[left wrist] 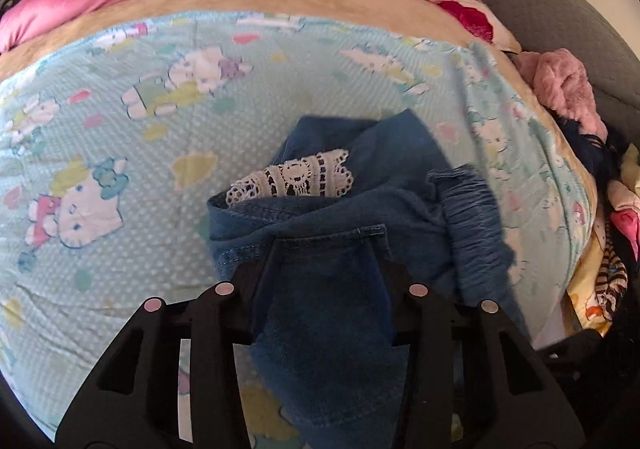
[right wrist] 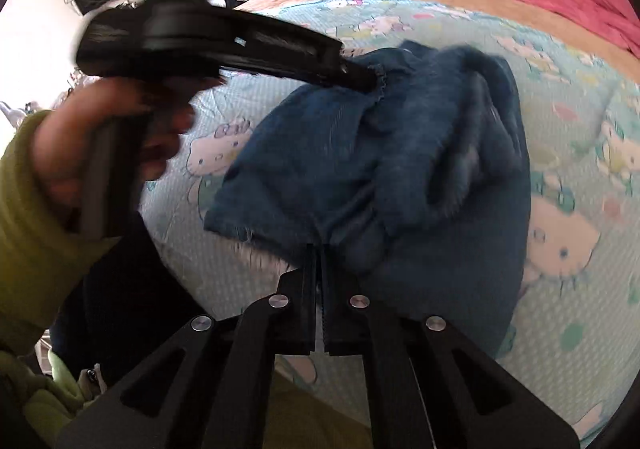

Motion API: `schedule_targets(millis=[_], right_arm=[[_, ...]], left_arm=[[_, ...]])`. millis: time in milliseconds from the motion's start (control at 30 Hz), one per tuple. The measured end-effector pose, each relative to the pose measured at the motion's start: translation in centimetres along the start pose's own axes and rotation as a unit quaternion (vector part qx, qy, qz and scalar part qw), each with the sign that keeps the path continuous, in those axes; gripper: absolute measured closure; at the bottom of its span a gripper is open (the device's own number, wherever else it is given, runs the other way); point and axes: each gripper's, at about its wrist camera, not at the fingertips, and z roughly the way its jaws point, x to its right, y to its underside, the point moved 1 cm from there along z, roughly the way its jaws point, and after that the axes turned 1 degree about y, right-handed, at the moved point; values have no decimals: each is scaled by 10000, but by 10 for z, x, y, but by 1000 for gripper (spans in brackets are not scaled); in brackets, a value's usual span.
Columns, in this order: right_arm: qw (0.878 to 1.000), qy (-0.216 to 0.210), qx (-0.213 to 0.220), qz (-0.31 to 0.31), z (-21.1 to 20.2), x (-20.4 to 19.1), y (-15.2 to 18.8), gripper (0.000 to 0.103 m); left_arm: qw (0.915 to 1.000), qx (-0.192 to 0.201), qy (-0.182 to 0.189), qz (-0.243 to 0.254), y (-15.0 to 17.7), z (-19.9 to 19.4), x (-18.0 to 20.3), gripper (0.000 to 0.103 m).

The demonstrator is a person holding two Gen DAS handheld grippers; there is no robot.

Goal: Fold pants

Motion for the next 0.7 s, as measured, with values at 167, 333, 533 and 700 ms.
schedule_targets(millis=[167, 333, 533, 700], right_arm=[[9998, 55, -100, -175, -4, -6, -9, 101], [9996, 77, 166, -213, -29, -11, -14, 80], [9982, 208, 458, -319, -56, -17, -24, 65], [9973, 219, 607, -354, -64, -15, -27, 48]], left_arm=[[9999, 99, -26, -52, 3, -2, -1, 69], [9995, 265, -29, -195, 11, -27, -6, 57], [9978, 569, -87, -331, 15, -61, -14, 34], [9969, 673, -135, -388, 20, -81, -16, 18]])
